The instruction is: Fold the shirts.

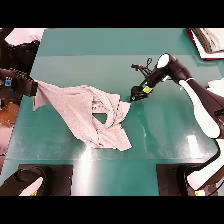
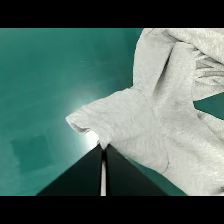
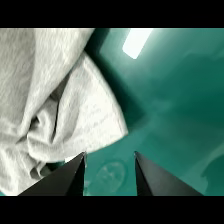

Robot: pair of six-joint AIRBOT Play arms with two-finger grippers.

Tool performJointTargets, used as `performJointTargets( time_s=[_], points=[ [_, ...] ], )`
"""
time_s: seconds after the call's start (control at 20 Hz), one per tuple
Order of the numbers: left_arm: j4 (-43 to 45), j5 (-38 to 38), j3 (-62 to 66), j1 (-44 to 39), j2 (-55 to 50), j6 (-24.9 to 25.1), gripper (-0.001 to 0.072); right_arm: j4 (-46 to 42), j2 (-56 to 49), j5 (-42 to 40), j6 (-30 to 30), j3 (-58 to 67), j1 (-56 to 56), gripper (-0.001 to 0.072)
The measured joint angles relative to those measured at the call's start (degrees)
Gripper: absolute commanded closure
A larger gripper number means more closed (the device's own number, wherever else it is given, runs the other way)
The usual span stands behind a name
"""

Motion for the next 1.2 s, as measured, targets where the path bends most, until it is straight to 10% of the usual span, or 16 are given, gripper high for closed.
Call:
performJointTargets(
  time_s=[0.45, 0.6, 1.2],
  points=[
    [0.0, -0.1, 0.0, 0.0, 0.0, -1.4, 0.0685, 0.6, -3.4, -3.3, -1.1, 0.0, 2.5, 0.0345],
    [0.0, -0.6, 0.0, 0.0, 0.0, -1.6, 0.0685, 0.8, -4.3, -2.3, -1.6, 0.0, 2.9, 0.07],
    [14.7, 3.2, 16.5, 0.0, 0.0, -2.1, 0.0685, 0.3, 16.7, -4.4, -2.9, 10.0, -7.3, 0.0703]
  ],
)
